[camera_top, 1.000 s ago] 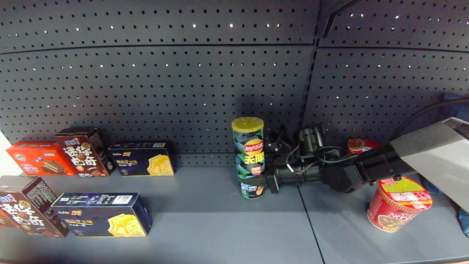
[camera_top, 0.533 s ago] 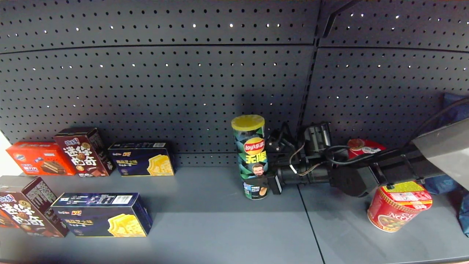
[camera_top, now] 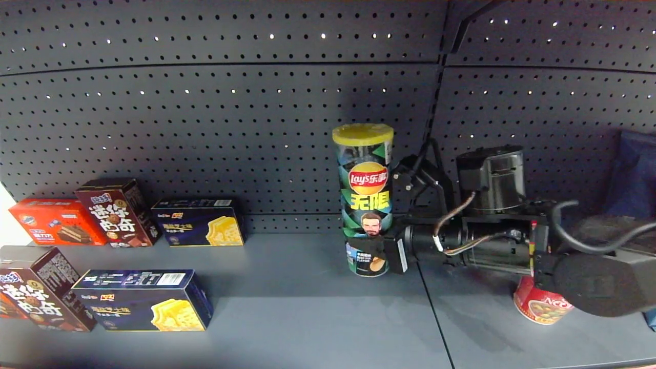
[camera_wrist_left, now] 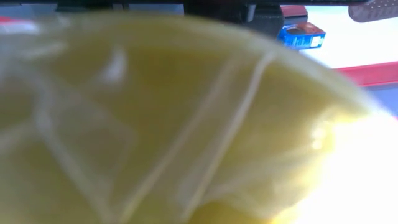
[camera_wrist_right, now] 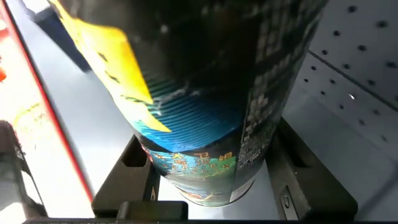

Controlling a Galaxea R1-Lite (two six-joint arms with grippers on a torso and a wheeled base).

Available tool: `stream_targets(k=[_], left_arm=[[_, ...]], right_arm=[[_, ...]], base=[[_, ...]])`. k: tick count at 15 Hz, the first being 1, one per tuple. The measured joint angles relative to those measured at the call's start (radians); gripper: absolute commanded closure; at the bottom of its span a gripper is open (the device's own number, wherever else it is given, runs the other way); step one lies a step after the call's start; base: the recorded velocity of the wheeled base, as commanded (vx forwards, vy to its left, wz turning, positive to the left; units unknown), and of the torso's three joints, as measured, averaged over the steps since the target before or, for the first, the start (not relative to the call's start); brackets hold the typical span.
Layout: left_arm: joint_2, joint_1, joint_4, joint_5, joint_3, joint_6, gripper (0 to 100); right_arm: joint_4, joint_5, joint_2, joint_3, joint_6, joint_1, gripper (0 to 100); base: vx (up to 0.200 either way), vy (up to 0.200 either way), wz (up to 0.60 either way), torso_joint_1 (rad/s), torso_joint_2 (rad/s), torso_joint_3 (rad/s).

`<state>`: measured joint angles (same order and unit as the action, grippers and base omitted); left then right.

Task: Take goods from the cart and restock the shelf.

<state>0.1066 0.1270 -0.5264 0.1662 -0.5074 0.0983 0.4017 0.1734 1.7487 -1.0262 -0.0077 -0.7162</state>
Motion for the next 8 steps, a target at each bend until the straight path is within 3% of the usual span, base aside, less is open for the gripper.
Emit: stream_targets(k=[2,6,8], left_arm=[[-0.002,0.002,0.000,-0.001,-0.001,0.000,100],[-0.002,0.017,0.001,-0.031,-0.018,0.000,100],[-0.002,0.040,0.002,-0.032,-0.030,0.000,100]], right_arm=[[0.003,-0.118,-0.068,0.063,0.053,-0.041,100],[0.124,-0.148,-0.190,0.232,0.091,-0.090,100],[0.280,-0.149,-0.221,0.360,0.091,-0.092,100]], base=[[0.000,0.000,0.00,0.000,0.00,0.000],[0.000,0.000,0.00,0.000,0.00,0.000],[0.000,0.000,0.00,0.000,0.00,0.000]])
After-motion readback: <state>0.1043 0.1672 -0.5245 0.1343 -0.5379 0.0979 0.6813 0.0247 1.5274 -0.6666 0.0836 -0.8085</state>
